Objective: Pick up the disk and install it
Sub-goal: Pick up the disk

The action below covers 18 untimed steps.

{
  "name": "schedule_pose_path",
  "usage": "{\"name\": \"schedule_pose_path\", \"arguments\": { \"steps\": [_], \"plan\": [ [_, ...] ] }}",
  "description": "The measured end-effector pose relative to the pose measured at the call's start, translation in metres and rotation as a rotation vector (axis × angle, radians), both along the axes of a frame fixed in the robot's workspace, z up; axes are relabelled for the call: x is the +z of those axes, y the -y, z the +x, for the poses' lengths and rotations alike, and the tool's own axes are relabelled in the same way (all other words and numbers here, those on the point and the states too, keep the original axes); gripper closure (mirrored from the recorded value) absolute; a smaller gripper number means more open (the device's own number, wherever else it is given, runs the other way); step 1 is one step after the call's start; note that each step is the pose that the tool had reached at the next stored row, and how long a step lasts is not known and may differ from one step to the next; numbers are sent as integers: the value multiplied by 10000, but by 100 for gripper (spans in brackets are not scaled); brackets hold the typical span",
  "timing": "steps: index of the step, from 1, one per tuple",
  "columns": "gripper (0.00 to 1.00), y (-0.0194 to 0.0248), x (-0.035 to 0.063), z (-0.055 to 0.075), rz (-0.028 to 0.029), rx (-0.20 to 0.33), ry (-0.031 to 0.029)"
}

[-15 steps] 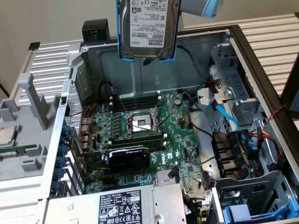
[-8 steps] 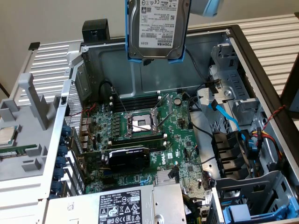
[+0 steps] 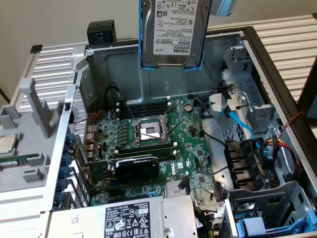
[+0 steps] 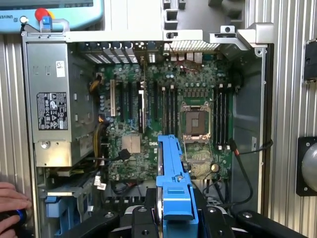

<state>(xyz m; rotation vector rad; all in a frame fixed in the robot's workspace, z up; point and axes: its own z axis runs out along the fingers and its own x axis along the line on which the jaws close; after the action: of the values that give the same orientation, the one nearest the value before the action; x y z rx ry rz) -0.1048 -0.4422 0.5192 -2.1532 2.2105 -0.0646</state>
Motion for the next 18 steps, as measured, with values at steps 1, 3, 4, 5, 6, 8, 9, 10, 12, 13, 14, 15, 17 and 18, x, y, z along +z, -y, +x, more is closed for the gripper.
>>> {"name": "schedule_pose_path", "arguments": {
  "steps": [1, 3, 4, 5, 6, 8, 9, 10, 12, 13, 14, 15, 17, 18],
  "plan": [
    [63, 19, 2, 10, 0, 0, 1],
    [63, 58, 6, 29, 0, 1, 3],
    [63, 79, 8, 39, 0, 1, 5],
    [63, 98, 10, 48, 0, 1, 6],
    [63, 117, 12, 57, 0, 1, 7],
    [63, 157, 16, 76, 0, 0, 10],
    [63, 175, 18, 86, 0, 1, 10],
    [63, 196, 20, 96, 0, 1, 11],
    [63, 237, 25, 117, 0, 2, 12],
    [63, 258, 27, 128, 0, 2, 12],
    [63, 278, 30, 138, -1, 0, 11],
    [63, 299, 33, 149, -1, 1, 12],
    [63, 338, 40, 169, 0, 1, 12],
    [63, 357, 43, 179, 0, 1, 12]
  ]
}}
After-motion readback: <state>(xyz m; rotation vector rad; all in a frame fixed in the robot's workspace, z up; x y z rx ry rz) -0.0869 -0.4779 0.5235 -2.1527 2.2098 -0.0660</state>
